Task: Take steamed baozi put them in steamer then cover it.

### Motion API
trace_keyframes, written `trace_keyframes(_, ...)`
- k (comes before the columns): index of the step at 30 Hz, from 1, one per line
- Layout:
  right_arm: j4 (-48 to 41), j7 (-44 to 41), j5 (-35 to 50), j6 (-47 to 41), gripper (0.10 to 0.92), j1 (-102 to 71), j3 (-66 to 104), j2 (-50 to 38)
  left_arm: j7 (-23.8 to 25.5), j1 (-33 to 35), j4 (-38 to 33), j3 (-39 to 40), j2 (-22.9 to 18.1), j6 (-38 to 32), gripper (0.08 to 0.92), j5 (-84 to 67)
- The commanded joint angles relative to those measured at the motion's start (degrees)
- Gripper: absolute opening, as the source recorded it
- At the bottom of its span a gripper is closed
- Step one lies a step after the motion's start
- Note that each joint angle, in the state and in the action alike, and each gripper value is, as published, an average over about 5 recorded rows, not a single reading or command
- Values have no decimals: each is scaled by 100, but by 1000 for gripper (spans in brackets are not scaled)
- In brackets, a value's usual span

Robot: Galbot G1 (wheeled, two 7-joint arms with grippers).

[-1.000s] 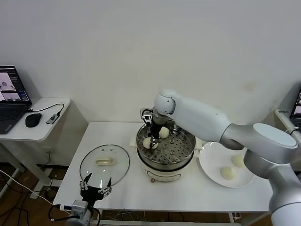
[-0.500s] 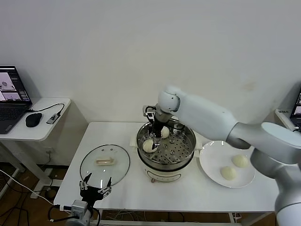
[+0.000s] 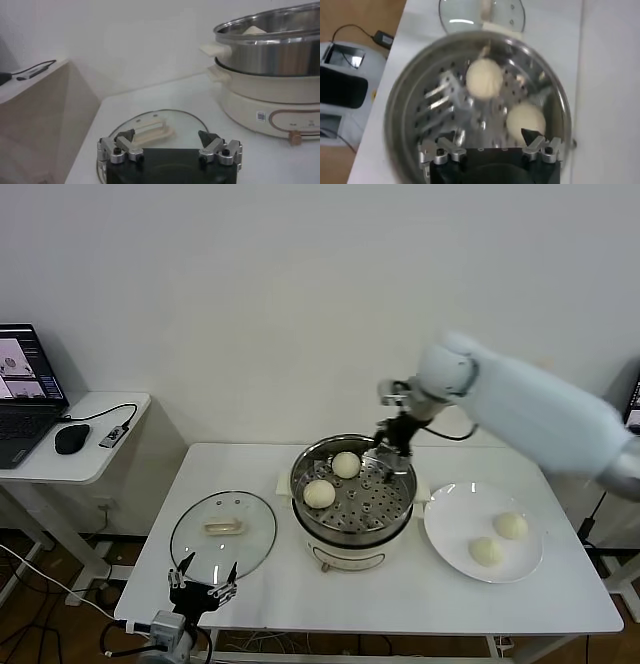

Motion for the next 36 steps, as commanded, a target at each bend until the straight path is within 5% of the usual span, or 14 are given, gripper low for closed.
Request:
trace_keyframes(1,664,-298,-246,432,823,13,40,-1629,3,24,-42,-1,5,13,823,-39)
trace_keyframes(15,729,-309,-1797,822,823,-2352,1308,-2086,20,98,-100,36,-48,81,823,-100)
trace_keyframes(36,-169,225,-2441,952,823,-2943,1387,-1140,30,-61,298,20,-80,66,823,-67)
